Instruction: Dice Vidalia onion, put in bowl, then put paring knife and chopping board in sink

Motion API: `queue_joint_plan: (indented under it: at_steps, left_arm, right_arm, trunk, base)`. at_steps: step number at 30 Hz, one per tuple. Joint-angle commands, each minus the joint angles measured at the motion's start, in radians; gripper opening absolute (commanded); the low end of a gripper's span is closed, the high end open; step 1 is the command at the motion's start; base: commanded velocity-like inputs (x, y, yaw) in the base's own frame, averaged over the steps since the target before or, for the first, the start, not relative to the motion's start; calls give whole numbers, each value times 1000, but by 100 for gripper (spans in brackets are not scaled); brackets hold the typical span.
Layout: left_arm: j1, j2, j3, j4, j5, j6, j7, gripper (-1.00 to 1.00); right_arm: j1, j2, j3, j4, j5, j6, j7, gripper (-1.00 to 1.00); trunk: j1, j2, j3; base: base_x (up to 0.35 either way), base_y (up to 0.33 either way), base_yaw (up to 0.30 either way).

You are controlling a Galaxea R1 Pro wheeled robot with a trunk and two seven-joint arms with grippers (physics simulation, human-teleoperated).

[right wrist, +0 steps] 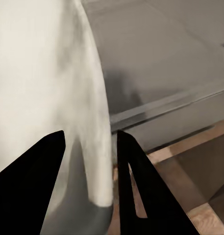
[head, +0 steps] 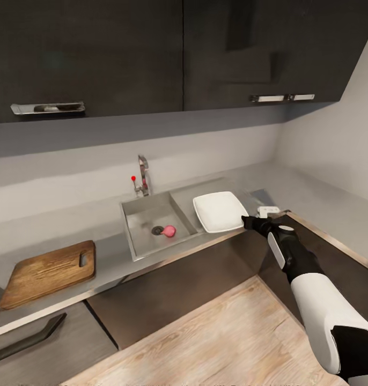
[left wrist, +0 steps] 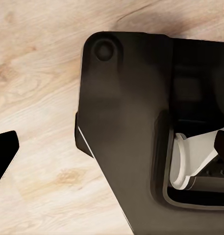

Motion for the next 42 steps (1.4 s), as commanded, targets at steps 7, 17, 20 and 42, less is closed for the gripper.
queue_joint_plan:
  at_steps: [7,17,20,42]
  left_arm:
    - [0,0,0,-1,5,-1,-1,100]
    - [0,0,0,-1,5,-1,-1,100]
    - [0,0,0,-1,5,-1,-1,100]
    - [0,0,0,-1,4,-1,-1,100]
  right_arm:
    - [-1,0,-3,-2,-4,7,4,-100]
    - [-1,1,-3,-2,-4,7,4,-100]
    - [-1,1,-3,-2,-4,7,4,-100]
    - [-1,2,-2,-2,-4,6,5,-100]
  trunk:
    - [0,-2,-2]
    - [0,-2,-2]
    - [0,-2,-2]
    - [0,-2,1]
  base:
    - [-167,264,8]
    - [-155,263,235]
    - [-125,271,268]
    - [-94,275,31]
